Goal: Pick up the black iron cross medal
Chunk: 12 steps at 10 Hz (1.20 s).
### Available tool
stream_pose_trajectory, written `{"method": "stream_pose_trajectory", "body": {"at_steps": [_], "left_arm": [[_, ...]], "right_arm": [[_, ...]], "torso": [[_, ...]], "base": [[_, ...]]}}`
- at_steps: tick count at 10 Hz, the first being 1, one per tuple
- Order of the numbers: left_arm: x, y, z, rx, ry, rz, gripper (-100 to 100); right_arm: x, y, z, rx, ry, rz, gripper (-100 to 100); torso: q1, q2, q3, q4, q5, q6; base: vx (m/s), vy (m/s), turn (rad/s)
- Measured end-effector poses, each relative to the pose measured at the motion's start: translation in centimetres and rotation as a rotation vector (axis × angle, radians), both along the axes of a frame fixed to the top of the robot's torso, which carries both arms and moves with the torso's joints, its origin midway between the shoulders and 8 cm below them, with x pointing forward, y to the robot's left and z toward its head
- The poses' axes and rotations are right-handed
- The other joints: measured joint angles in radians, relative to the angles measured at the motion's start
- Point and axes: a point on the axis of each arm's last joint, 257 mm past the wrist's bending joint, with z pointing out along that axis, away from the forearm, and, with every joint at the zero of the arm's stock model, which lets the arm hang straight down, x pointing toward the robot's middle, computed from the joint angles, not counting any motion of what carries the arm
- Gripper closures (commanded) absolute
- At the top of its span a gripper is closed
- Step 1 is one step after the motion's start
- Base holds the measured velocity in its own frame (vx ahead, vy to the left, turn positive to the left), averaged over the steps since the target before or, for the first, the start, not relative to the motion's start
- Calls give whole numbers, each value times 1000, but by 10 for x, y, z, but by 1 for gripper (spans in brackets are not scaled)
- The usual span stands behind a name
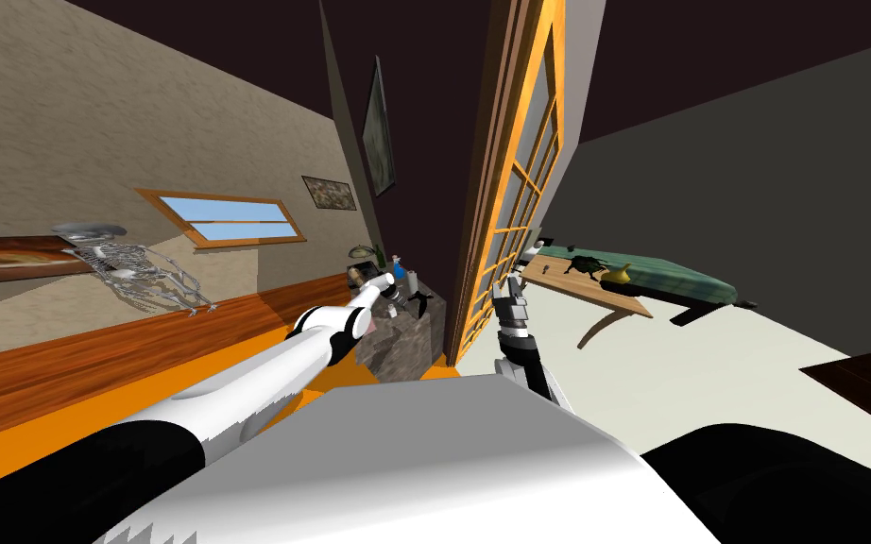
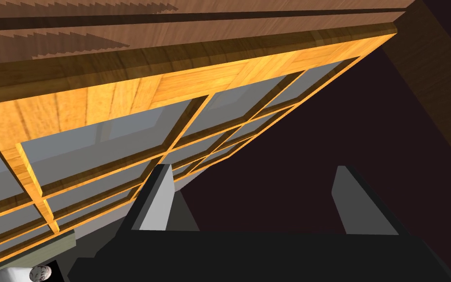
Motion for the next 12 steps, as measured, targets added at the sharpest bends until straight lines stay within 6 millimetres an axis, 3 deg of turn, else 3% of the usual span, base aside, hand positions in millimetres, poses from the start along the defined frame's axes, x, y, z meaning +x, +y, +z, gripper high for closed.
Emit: {"method": "stream_pose_trajectory", "body": {"at_steps": [6,12], "left_arm": [[2,-23,-5,1,0,9,-100],[2,-25,-6,0,2,10,-100]], "right_arm": [[0,0,0,0,0,0,0],[0,0,0,0,0,0,0]], "torso": [[-2,-1,-1,-1,0,1],[-2,-2,-1,-1,0,1]], "base": [[-5,6,-19],[-1,1,-2]]}}
